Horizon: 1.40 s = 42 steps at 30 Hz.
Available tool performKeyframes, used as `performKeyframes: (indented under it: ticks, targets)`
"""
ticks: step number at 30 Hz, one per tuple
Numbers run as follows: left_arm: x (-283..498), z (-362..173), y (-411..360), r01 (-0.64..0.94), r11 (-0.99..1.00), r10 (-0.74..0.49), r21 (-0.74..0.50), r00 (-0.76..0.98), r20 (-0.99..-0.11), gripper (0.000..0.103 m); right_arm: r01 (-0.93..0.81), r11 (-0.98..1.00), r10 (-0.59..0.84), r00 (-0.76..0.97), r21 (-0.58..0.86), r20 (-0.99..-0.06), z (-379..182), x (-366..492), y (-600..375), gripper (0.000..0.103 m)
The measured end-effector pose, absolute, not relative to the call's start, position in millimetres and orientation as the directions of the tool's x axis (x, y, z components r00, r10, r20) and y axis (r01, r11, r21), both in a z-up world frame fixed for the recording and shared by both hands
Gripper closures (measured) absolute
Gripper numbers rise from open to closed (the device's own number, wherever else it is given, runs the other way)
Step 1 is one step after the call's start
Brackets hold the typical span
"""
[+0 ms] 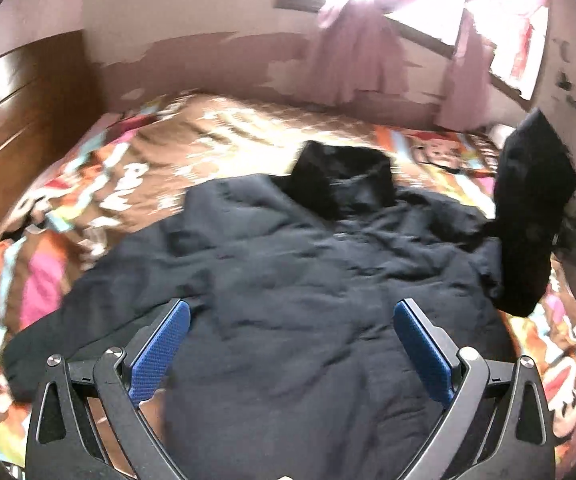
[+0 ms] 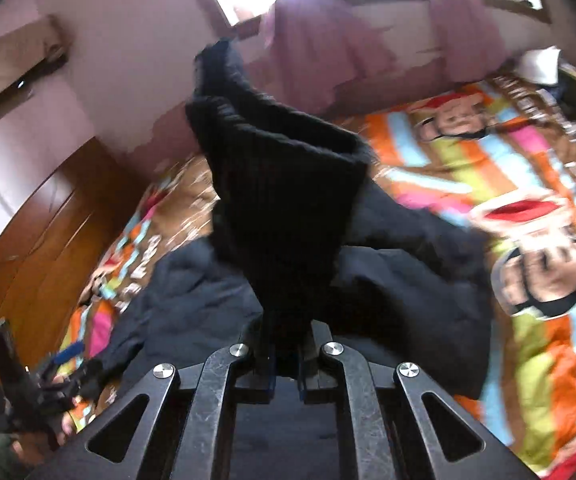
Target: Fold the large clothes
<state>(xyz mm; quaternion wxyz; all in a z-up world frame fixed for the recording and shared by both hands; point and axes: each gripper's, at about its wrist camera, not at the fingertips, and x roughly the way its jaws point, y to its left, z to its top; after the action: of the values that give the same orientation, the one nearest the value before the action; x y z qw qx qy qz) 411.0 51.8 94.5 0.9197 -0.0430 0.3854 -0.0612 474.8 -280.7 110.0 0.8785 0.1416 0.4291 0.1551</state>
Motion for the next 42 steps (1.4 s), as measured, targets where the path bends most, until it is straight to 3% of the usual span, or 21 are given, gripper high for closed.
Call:
performKeyframes:
  ticks: [6,13,16,19,20,24,28,31,36,38,42]
  targets:
    - [416.1,66.2,79.4,0.002,0.997,-0.059,-0.075,0.639,-0.767,0.003,-0.219,0.865,0.498,0.482,0.452,-0.721,19.4,483.3,-219.0,0.096]
    - [451.4,22.1,54.9,0.159,0.977,-0.211,-0.141,0.656,-0.725,0.003,-0.241,0.887,0.461,0.407,0.394,-0.788,-61.5,489.7,-194.1,0.094]
    - [463.4,10.5,50.2,0.19,0.939,-0.341,-0.287,0.619,-0.707,0.003,-0.229,0.895,0.445,0.38,0.384,-0.811,-76.8,490.1,-196.6,0.092]
    - [468.4,1.6,55.6,0.13,0.892,-0.415,-0.433,0.612,-0.673,0.003,-0.26,0.885,0.46,0.376,0.385,-0.804,-75.2,487.4,-192.1,0.082]
    - [470.6,-1.7,56.1,0.106,0.88,-0.425,-0.462,0.608,-0.67,0.003,-0.277,0.88,0.469,0.373,0.386,-0.801,-74.0,484.6,-190.9,0.075]
    - [487.1,-14.7,51.1,0.034,0.861,-0.43,-0.508,0.583,-0.689,0.003,-0.369,0.856,0.49,0.349,0.363,-0.799,-71.5,460.9,-177.9,0.052]
    - [495.8,-25.2,31.7,0.026,0.905,-0.363,-0.425,0.567,-0.739,0.003,-0.445,0.842,0.477,0.354,0.304,-0.804,-63.1,435.3,-182.1,0.048]
    - [488.6,-34.1,16.2,0.017,0.927,-0.325,-0.375,0.538,-0.778,0.003,-0.485,0.835,0.464,0.369,0.259,-0.805,-55.1,418.6,-191.9,0.038]
    - [466.4,-34.9,-3.1,0.033,0.911,-0.376,-0.41,0.475,-0.796,0.004,-0.504,0.842,0.428,0.406,0.192,-0.808,-48.1,403.4,-217.2,0.028]
    - [459.4,-35.8,-12.8,0.05,0.901,-0.406,-0.431,0.449,-0.796,0.004,-0.503,0.853,0.395,0.45,0.139,-0.801,-44.0,397.4,-234.6,0.019]
    - [463.5,-42.6,-28.4,0.048,0.891,-0.428,-0.451,0.421,-0.8,0.009,-0.435,0.895,0.336,0.518,0.096,-0.787,-38.5,393.3,-270.3,0.017]
